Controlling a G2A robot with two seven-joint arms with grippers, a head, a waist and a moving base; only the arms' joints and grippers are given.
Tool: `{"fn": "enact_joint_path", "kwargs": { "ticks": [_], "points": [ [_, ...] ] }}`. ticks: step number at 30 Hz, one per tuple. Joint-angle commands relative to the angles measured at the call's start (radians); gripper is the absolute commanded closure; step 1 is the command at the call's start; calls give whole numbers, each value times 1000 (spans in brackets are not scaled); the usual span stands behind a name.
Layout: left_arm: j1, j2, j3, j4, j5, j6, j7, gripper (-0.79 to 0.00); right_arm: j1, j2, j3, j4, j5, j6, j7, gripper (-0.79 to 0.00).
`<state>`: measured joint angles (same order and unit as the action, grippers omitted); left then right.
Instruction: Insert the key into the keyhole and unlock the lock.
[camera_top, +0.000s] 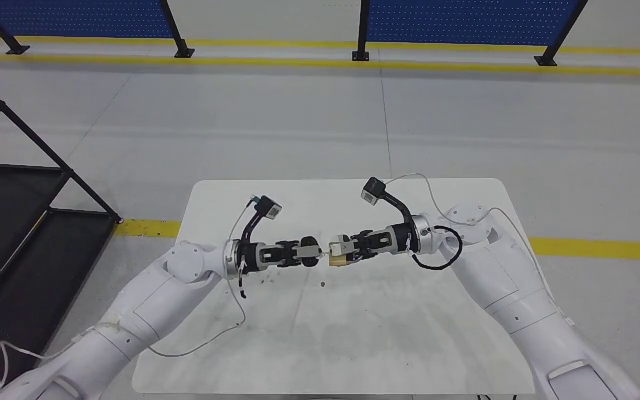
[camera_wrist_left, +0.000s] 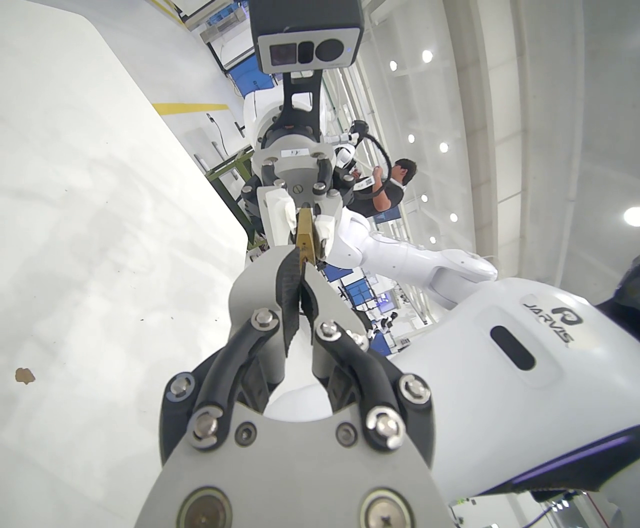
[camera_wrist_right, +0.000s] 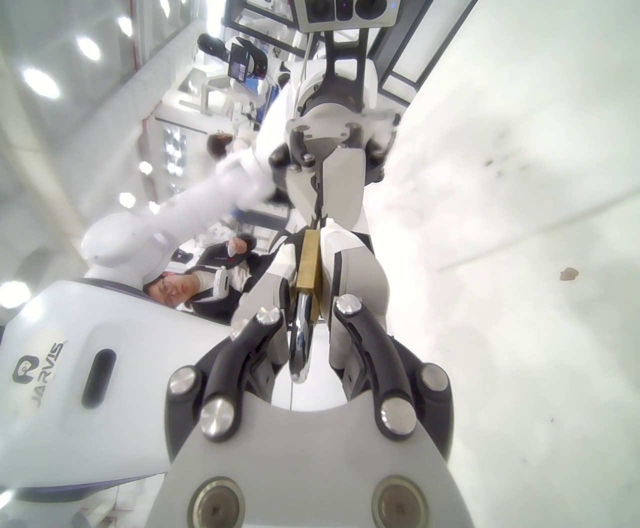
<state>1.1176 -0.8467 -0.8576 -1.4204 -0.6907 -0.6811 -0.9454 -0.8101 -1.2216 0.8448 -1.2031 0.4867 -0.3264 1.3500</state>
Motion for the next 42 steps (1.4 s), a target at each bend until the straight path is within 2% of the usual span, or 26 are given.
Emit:
{"fn": "enact_joint_path", "kwargs": {
  "ticks": [1,32,42],
  "points": [
    [4,-2,-4,-4,1,2,-4,0,0,0,0,0,0,0,0,0],
    [24,-41,-63,-17,24,30,-34,0,0,0,0,0,0,0,0,0],
    [36,-51,-85,-21,81,-18,-30,0,0,0,0,0,0,0,0,0]
  ]
}}
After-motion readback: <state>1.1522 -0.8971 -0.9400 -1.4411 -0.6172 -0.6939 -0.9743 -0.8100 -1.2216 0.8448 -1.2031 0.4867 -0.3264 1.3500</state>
